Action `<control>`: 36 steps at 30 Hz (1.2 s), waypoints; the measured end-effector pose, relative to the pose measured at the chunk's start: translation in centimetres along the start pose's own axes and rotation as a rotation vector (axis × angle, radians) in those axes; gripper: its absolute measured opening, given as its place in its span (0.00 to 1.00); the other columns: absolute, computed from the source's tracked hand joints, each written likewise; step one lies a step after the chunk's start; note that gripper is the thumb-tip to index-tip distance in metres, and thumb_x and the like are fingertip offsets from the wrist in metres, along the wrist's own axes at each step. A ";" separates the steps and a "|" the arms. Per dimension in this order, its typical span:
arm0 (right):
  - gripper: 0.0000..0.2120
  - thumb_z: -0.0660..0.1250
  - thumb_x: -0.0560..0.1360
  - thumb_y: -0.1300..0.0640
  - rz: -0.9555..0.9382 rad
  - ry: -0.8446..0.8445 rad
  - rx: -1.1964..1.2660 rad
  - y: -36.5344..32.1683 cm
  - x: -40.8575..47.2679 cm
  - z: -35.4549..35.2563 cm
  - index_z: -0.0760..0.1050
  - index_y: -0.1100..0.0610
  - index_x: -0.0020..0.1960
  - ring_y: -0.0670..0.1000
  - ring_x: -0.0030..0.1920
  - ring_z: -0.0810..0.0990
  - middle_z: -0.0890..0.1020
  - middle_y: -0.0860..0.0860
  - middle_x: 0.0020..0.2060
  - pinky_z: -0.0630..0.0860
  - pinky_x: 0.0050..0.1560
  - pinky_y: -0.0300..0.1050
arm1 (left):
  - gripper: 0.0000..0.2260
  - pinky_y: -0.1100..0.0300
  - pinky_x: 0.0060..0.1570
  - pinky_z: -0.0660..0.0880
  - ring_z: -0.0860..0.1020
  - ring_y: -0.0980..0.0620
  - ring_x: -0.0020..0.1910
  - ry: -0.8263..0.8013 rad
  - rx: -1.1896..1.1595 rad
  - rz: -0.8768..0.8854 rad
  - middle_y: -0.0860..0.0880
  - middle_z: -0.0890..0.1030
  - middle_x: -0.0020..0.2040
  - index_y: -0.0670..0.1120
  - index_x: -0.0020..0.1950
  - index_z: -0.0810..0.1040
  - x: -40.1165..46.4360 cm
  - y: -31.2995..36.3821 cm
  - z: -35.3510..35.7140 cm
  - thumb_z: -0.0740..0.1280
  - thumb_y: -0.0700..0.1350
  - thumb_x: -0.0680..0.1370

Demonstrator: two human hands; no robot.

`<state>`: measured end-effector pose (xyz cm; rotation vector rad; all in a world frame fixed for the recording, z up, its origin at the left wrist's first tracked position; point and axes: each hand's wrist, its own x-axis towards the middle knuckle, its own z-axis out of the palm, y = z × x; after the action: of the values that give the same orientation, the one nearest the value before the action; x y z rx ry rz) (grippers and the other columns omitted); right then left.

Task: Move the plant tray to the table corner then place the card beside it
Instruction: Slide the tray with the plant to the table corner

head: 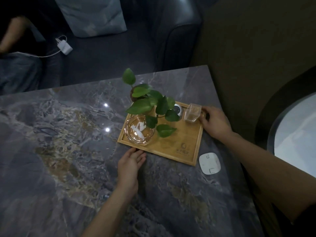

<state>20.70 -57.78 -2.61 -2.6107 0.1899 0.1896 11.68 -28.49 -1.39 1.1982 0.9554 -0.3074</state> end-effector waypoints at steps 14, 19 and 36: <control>0.21 0.56 0.81 0.58 0.199 -0.011 0.004 2.0 -4.9 -0.6 0.64 0.54 0.73 0.56 0.66 0.70 0.71 0.54 0.69 0.73 0.64 0.59 | 0.16 0.53 0.63 0.77 0.82 0.47 0.60 -0.120 0.159 0.062 0.43 0.85 0.59 0.42 0.67 0.79 1.8 2.5 4.0 0.64 0.37 0.80; 0.25 0.56 0.79 0.63 0.203 -0.039 0.004 2.4 -6.1 -0.4 0.58 0.57 0.76 0.57 0.68 0.67 0.66 0.54 0.73 0.71 0.66 0.59 | 0.15 0.52 0.63 0.77 0.81 0.48 0.61 -0.147 0.198 0.069 0.45 0.85 0.59 0.44 0.66 0.80 2.1 3.1 4.7 0.64 0.39 0.79; 0.29 0.58 0.79 0.61 0.249 -0.050 -0.086 3.1 -9.9 0.3 0.53 0.60 0.77 0.58 0.72 0.63 0.61 0.57 0.75 0.71 0.67 0.54 | 0.10 0.54 0.64 0.72 0.79 0.58 0.59 -0.356 0.282 0.089 0.59 0.88 0.49 0.52 0.52 0.85 2.9 5.2 7.8 0.65 0.42 0.79</control>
<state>10.43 -59.35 -2.66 -2.6577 0.4995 0.3568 20.46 -32.67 0.09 1.3815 0.5590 -0.5771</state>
